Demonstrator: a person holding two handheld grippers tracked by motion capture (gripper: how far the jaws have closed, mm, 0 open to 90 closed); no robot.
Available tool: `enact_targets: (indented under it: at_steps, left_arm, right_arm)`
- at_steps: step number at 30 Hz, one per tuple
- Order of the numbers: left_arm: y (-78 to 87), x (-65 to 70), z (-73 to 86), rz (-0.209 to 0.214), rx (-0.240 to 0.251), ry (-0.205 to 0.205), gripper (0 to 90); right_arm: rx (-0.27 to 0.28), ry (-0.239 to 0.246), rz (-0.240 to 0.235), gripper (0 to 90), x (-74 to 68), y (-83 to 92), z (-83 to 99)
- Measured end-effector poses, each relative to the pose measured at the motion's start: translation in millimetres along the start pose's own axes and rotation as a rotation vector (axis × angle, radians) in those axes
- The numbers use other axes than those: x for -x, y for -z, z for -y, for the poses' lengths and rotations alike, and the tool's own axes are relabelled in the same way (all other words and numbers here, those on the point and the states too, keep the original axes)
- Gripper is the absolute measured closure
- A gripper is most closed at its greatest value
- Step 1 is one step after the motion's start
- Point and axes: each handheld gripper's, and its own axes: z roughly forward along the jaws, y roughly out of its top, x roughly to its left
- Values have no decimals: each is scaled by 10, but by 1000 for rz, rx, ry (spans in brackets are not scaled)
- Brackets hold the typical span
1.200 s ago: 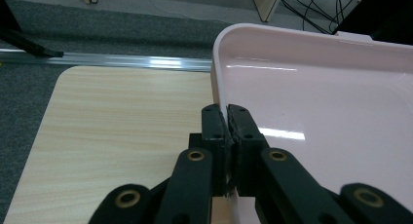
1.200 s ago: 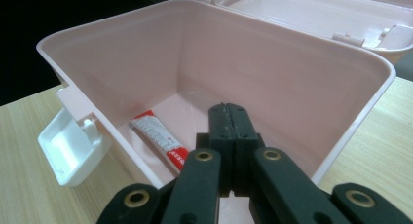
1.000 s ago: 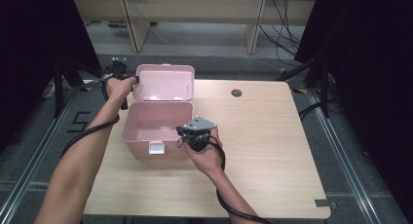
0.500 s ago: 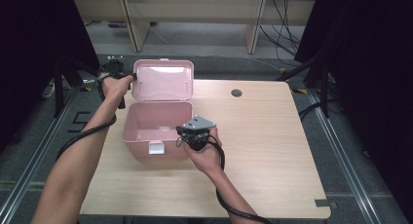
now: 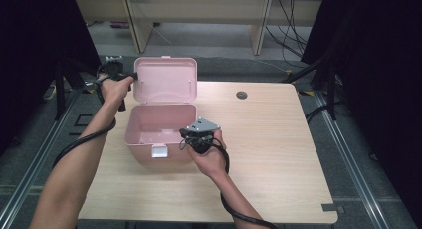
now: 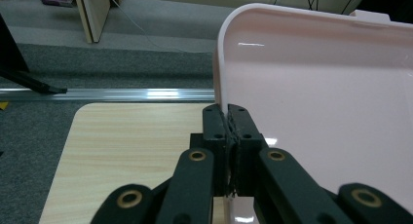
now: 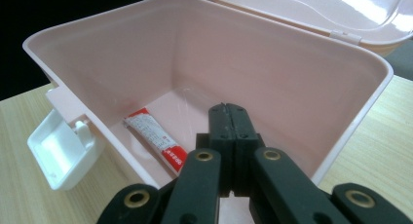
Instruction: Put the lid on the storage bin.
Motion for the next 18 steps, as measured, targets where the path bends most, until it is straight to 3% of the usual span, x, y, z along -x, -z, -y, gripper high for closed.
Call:
enact_targets:
  at_steps: [8,10,18]
  left_arm:
    - [86,7,0,3,28,-14,878]
    - [113,8,-5,2,28,-23,878]
    - [204,24,-6,11,56,-36,880]
  right_arm:
    - [2,-7,6,900,-5,-8,-4]
    - [5,15,8,900,7,-11,-8]
    - [-2,-10,4,900,-9,-12,-8]
